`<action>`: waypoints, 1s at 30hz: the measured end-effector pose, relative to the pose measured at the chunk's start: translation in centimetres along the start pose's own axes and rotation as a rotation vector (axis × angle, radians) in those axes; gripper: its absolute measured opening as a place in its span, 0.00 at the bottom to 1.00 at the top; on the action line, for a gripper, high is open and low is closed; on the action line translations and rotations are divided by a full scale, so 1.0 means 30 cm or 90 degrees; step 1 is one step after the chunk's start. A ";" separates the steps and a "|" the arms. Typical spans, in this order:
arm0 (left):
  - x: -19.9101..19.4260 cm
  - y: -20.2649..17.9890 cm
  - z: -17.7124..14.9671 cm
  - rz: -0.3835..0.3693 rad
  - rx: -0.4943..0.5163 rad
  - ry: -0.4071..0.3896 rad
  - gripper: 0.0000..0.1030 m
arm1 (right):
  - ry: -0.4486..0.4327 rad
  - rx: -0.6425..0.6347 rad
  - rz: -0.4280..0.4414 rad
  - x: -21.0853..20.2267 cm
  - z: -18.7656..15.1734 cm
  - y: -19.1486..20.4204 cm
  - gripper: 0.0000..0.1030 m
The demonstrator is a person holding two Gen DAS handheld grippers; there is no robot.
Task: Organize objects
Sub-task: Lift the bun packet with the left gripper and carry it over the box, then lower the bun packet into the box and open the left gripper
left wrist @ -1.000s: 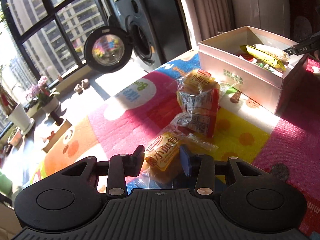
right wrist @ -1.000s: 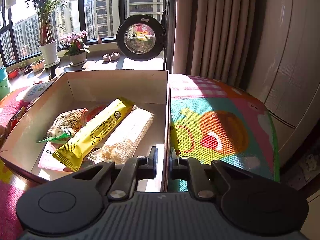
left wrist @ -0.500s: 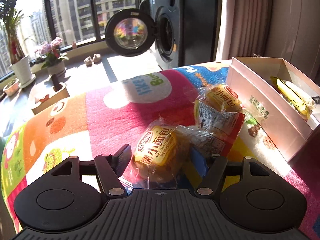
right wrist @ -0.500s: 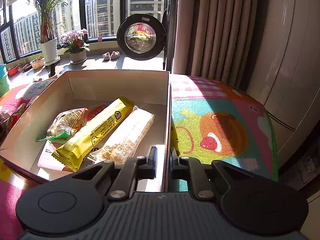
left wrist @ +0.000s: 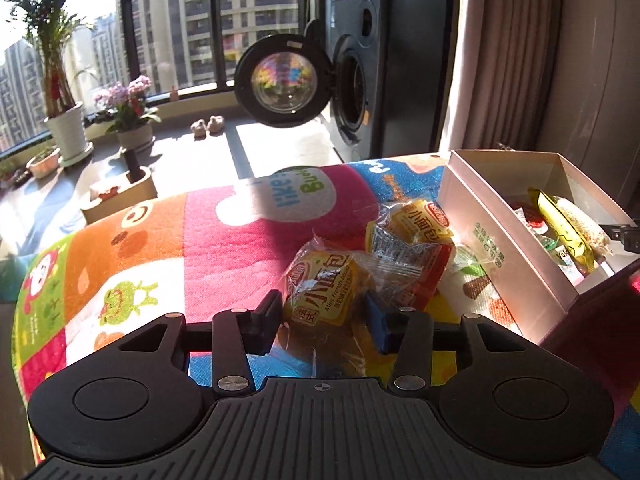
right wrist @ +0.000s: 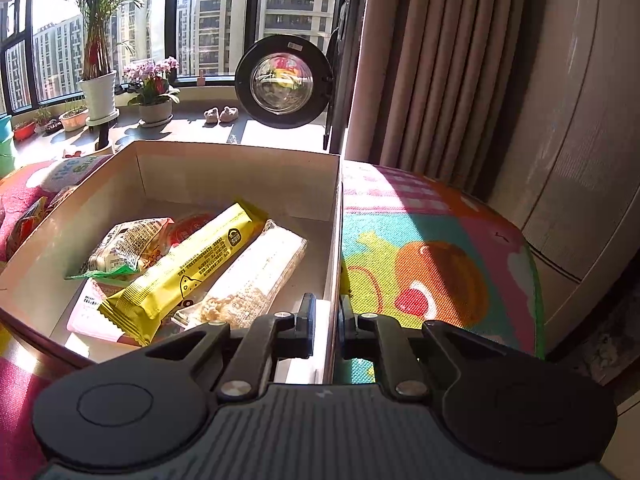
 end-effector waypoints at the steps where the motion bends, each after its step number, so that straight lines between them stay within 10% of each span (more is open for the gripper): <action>1: -0.019 -0.013 0.018 -0.003 -0.004 -0.008 0.47 | 0.000 0.002 0.002 -0.001 0.001 -0.002 0.10; 8: -0.080 -0.219 0.221 -0.137 -0.025 -0.086 0.47 | 0.001 0.006 0.014 0.003 0.004 -0.008 0.10; 14: 0.114 -0.451 0.347 -0.202 -0.010 -0.076 0.47 | 0.004 0.008 0.018 0.005 0.005 -0.010 0.10; 21: 0.318 -0.588 0.338 -0.098 0.072 -0.050 0.51 | 0.003 0.007 0.022 0.003 0.000 -0.010 0.11; 30: 0.239 -0.568 0.299 -0.157 0.090 -0.026 0.50 | 0.002 0.009 0.025 0.008 -0.003 -0.010 0.12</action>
Point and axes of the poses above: each gripper's, at about its wrist camera, not at the fingertips, and x roughly the way its jaws point, y to its left, z to its top, the point moved 5 cm from there along x, roughly the way its jaws point, and after that the axes turned 6 degrees about x, right-handed, at the moved point
